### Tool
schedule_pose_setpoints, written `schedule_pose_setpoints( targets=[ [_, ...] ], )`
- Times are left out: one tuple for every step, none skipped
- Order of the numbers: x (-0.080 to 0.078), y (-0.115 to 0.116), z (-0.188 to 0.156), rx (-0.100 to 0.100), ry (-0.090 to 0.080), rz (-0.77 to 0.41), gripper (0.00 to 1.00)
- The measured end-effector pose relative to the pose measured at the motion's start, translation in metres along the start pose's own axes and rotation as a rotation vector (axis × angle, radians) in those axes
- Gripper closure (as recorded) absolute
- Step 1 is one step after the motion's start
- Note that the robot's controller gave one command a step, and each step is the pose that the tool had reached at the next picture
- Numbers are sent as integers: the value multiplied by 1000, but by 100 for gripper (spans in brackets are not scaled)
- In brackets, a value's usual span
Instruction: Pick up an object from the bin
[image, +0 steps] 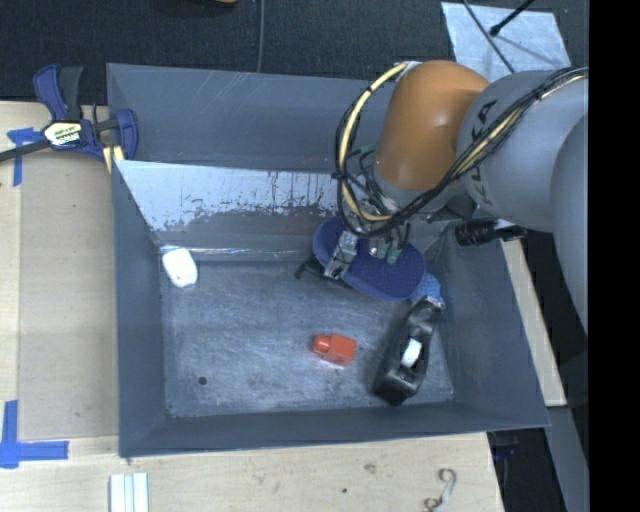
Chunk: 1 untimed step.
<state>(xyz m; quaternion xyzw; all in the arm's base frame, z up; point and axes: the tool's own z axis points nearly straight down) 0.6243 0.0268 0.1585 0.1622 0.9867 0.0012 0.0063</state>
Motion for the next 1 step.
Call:
schedule_pose_setpoints(
  targets=[
    [-1, -6, -77, 0, 0, -17, 100]
  ],
)
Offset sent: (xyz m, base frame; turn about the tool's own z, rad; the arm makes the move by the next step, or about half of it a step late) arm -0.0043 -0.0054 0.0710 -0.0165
